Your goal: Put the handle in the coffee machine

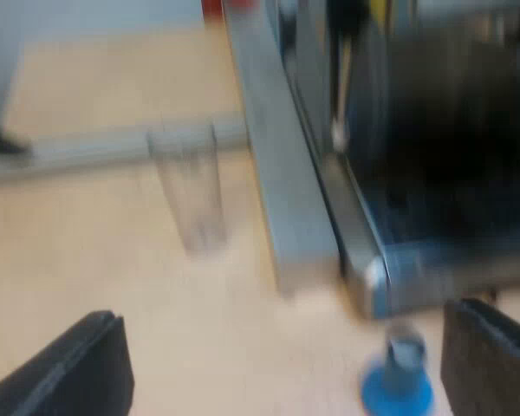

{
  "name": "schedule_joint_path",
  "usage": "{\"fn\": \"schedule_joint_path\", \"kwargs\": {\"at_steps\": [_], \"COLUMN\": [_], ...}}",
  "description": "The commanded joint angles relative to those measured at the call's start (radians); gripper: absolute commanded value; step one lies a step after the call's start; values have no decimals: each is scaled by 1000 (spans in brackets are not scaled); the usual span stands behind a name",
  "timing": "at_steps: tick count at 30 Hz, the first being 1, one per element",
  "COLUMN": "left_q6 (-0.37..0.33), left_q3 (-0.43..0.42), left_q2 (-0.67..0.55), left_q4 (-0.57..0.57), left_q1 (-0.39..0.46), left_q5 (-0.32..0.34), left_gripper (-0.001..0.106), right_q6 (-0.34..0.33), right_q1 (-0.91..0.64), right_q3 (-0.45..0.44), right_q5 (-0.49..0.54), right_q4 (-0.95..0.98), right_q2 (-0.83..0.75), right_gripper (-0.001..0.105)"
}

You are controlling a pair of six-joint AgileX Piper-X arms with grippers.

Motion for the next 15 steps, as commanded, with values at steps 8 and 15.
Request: {"fn": "schedule_joint_path", "kwargs": {"at_steps": [8, 15], "left_q6": [47, 76], "left_q3": [169, 221], "left_q2": [-135, -135], "left_q4": [-240, -235], "left_q1": [-32, -63], "left_q5": [21, 21], "left_gripper": [75, 74], "right_q6": [2, 2], "right_q1": [2, 2], "right_q3": [133, 219], "right_q5": [-31, -31], "right_q4": [-22, -20], "right_q2": [-45, -45], "right_gripper": [72, 72]}}
